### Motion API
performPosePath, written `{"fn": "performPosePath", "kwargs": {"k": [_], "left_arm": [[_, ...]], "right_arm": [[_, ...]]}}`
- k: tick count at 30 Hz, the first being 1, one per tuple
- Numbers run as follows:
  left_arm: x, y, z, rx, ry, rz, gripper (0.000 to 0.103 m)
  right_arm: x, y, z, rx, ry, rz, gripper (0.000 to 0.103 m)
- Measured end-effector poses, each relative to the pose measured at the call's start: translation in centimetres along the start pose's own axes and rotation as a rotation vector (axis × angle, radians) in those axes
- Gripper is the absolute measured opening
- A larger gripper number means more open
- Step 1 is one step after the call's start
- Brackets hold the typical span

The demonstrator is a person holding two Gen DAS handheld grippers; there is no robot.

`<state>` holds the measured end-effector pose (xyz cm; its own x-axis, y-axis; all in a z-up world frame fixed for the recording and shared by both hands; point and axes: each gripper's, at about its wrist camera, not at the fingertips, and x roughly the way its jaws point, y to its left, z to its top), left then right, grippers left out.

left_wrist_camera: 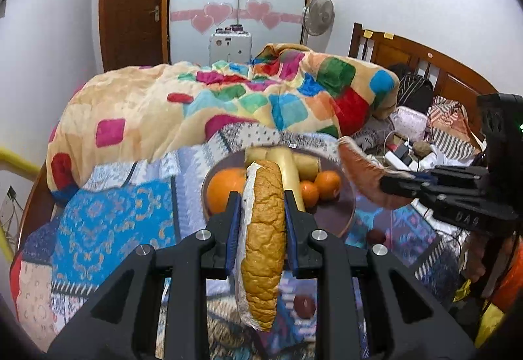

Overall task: Organize fruits
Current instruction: 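Lower both pomelo segments onto the plate and open both tools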

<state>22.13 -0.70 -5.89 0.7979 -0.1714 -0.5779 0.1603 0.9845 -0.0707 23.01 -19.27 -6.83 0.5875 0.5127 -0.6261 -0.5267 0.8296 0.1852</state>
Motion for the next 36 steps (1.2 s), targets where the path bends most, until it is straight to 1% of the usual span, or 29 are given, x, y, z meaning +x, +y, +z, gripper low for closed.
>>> {"fn": "performPosePath", "kwargs": {"k": [3,5,8,10,11,12,13,15,17,18,22,26,28,30,32,36], "left_arm": [[0.9,-0.5,1.3,0.008,-0.026,0.026,0.024],[1.9,-0.4,1.9,0.005,-0.025,0.034,0.025],[3.5,-0.6,2.2,0.006,-0.009,0.043,0.025],[4.8,-0.6,2.1,0.006,0.019,0.036,0.025],[5.6,-0.6,1.9,0.002,0.045,0.025,0.025],[6.2,-0.5,1.7,-0.004,0.064,0.006,0.026],[6.4,-0.5,1.6,-0.008,0.067,-0.011,0.026],[6.5,-0.6,1.4,-0.012,0.075,-0.019,0.028],[6.8,-0.4,1.3,-0.023,0.095,-0.045,0.031],[6.9,-0.3,1.3,-0.034,0.103,-0.056,0.034],[6.9,-0.1,1.1,-0.05,0.114,-0.073,0.034],[6.8,-0.3,0.9,-0.035,0.116,-0.067,0.035],[6.7,-0.3,0.9,-0.041,0.123,-0.079,0.039],[6.3,-0.2,1.0,-0.051,0.122,-0.093,0.049],[5.8,-0.3,1.0,-0.048,0.117,-0.087,0.052],[4.5,-0.5,1.0,-0.036,0.102,-0.064,0.052]], "right_arm": [[1.7,0.2,1.0,-0.008,-0.01,-0.014,0.013],[2.7,0.3,1.3,-0.014,-0.011,-0.026,0.013],[3.6,0.5,1.3,-0.015,-0.014,-0.017,0.014],[3.7,0.5,1.4,-0.015,-0.012,-0.004,0.014],[3.8,0.6,1.4,-0.012,-0.004,0.007,0.014],[4.0,0.6,1.4,-0.016,0.005,0.018,0.015],[4.0,0.8,1.3,-0.02,0.006,0.017,0.015],[4.0,0.8,1.2,-0.022,0.015,0.035,0.02],[4.2,0.7,1.1,0.002,0.039,0.078,0.023],[4.3,0.7,0.9,0.009,0.049,0.089,0.023],[5.1,0.9,0.4,0.013,0.089,0.119,0.023],[4.8,0.8,0.4,0.021,0.094,0.126,0.023],[4.7,0.7,0.5,0.027,0.1,0.129,0.023],[4.4,0.7,0.4,0.023,0.099,0.12,0.023],[3.8,0.9,0.3,0.011,0.092,0.109,0.023],[2.2,0.7,-0.1,0.011,0.07,0.084,0.026]]}}
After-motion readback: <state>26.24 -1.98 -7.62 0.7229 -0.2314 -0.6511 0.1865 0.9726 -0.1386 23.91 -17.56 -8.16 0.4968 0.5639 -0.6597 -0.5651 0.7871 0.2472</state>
